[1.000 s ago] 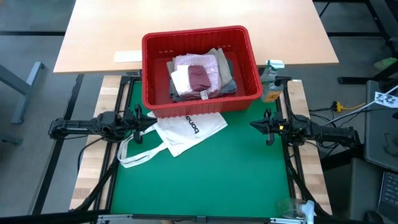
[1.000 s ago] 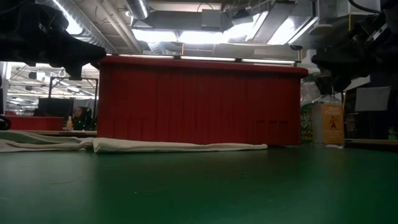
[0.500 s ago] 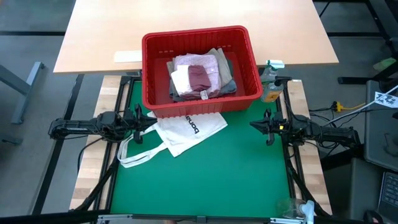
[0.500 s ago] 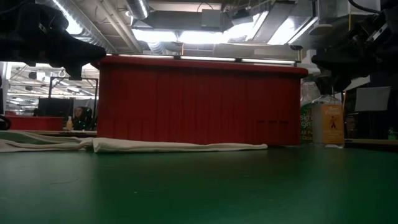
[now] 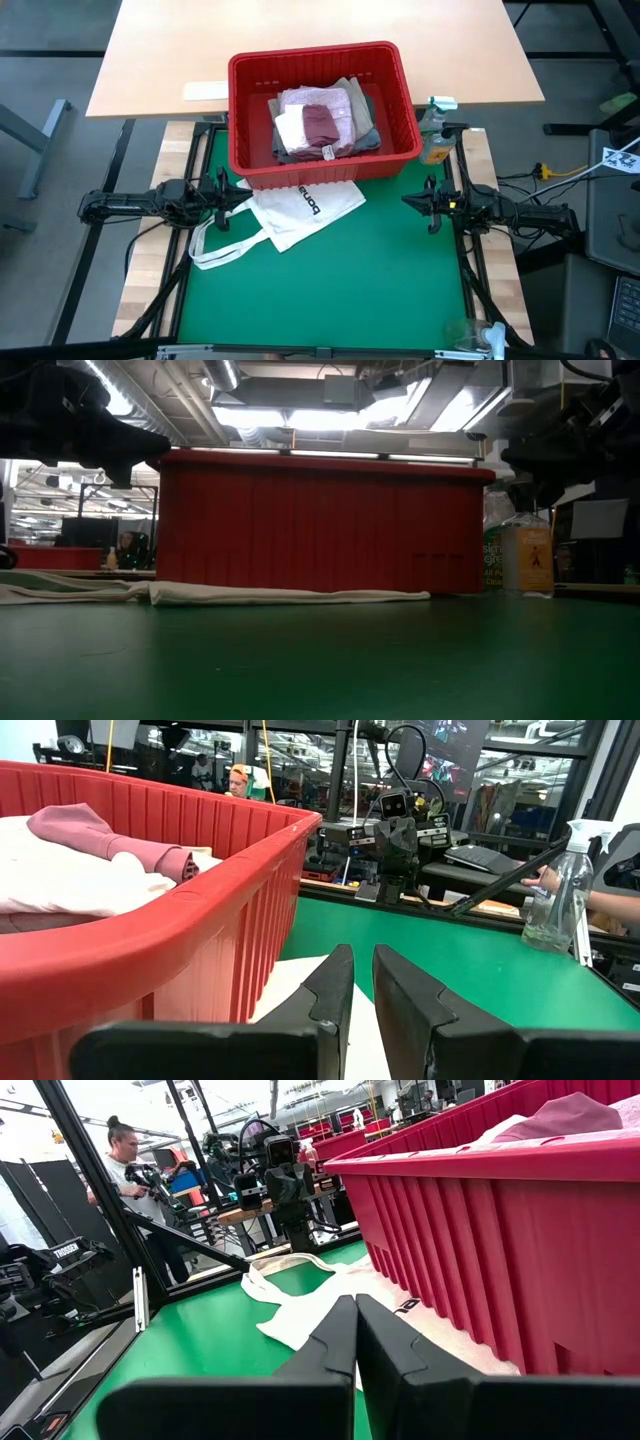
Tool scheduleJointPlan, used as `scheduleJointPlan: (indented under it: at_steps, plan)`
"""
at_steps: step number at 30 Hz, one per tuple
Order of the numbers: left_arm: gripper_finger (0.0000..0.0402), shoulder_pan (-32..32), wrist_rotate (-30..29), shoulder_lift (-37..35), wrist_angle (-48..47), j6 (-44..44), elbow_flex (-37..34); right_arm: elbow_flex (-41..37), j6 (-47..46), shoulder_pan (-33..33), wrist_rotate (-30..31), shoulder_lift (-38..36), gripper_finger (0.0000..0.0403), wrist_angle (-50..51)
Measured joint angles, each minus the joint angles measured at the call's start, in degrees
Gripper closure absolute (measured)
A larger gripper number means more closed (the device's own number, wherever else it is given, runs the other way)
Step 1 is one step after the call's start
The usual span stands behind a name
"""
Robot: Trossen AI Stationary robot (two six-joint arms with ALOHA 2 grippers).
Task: Fold laundry
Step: Return to Home Position
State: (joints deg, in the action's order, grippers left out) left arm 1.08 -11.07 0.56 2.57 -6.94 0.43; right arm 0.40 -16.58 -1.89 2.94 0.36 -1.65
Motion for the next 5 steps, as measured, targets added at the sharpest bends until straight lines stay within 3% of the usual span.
scheduleJointPlan:
  at_steps: [5]
  plan:
    - [0.0363,0.0,0.0,0.0,0.0,0.0,0.0,0.0,0.0,0.0,0.0,0.0,0.0397,0.0]
